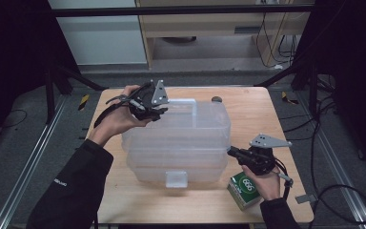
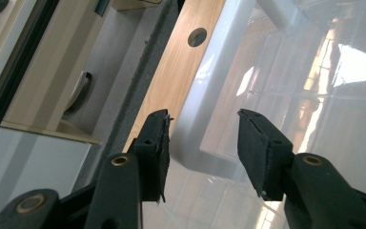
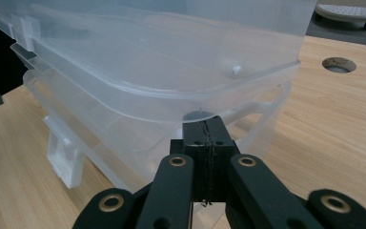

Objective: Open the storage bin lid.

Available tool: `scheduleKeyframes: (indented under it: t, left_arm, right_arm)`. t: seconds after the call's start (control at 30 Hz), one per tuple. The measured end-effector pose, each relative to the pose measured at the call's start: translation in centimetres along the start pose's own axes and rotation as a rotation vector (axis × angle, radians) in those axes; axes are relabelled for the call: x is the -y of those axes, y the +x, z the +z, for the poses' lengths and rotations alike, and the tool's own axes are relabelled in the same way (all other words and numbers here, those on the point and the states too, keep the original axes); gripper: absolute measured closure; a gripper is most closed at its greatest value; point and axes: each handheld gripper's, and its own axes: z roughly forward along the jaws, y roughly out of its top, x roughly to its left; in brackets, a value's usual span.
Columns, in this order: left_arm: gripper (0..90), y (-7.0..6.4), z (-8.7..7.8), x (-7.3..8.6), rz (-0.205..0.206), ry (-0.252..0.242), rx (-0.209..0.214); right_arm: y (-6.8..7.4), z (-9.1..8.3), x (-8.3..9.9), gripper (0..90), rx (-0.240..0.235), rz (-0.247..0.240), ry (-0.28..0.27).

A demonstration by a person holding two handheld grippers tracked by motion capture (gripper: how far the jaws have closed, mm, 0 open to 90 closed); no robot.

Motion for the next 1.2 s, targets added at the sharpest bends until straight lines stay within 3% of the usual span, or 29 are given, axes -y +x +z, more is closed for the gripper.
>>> scheduleKeyframes:
  t: [0.13,0.3,0.33,0.37,0.4,0.47,0.57,0.73,0.83,0.9,1.03,1.07,1.2]
  left_arm:
    - [53.3,0.0,-0.7,0.6,-0.040,-0.037,0.012]
    - [53.0,0.2,-2.0,1.5,-0.098,-0.081,-0.005]
    - [53.2,0.3,-2.6,2.0,-0.127,-0.091,-0.013]
    - [53.7,0.3,-2.6,2.0,-0.127,-0.091,-0.013]
    - [54.1,0.4,-3.1,2.6,-0.167,-0.112,-0.018]
    - [54.5,0.4,-3.3,3.0,-0.184,-0.121,-0.016]
    - [55.3,0.6,-4.0,4.4,-0.260,-0.158,-0.021]
    - [61.8,0.6,-4.6,6.3,-0.342,-0.179,-0.050]
    - [63.6,0.6,-4.8,7.0,-0.367,-0.185,-0.053]
    - [66.0,0.5,-5.2,8.0,-0.413,-0.207,-0.064]
    - [69.6,0.5,-5.8,8.9,-0.459,-0.235,-0.075]
    - [70.5,0.5,-6.2,9.6,-0.488,-0.260,-0.082]
    - [74.9,0.4,-6.8,10.7,-0.524,-0.273,-0.105]
  right_arm:
    - [0.0,0.1,0.0,90.0,0.000,0.000,0.000]
    - [0.0,0.1,0.0,90.0,0.002,0.001,0.002]
    - [0.0,0.1,0.0,90.0,0.002,0.002,0.003]
    - [0.0,0.1,0.0,90.0,0.003,0.001,0.004]
    - [0.1,0.1,0.0,90.0,0.002,0.001,0.004]
    - [0.0,0.1,0.0,90.0,0.003,0.003,0.005]
    - [0.1,0.1,-0.1,90.0,0.004,0.003,0.004]
    - [0.0,0.1,-0.1,90.0,0.004,0.002,0.005]
    - [0.0,0.1,-0.1,90.0,0.004,0.003,0.005]
    - [0.1,0.1,-0.1,90.0,0.005,0.002,0.005]
    - [0.1,0.1,-0.1,90.0,0.005,0.002,0.007]
    - [0.1,0.1,-0.1,90.0,0.004,0.004,0.007]
    - [0.1,0.1,-0.1,90.0,0.005,0.003,0.008]
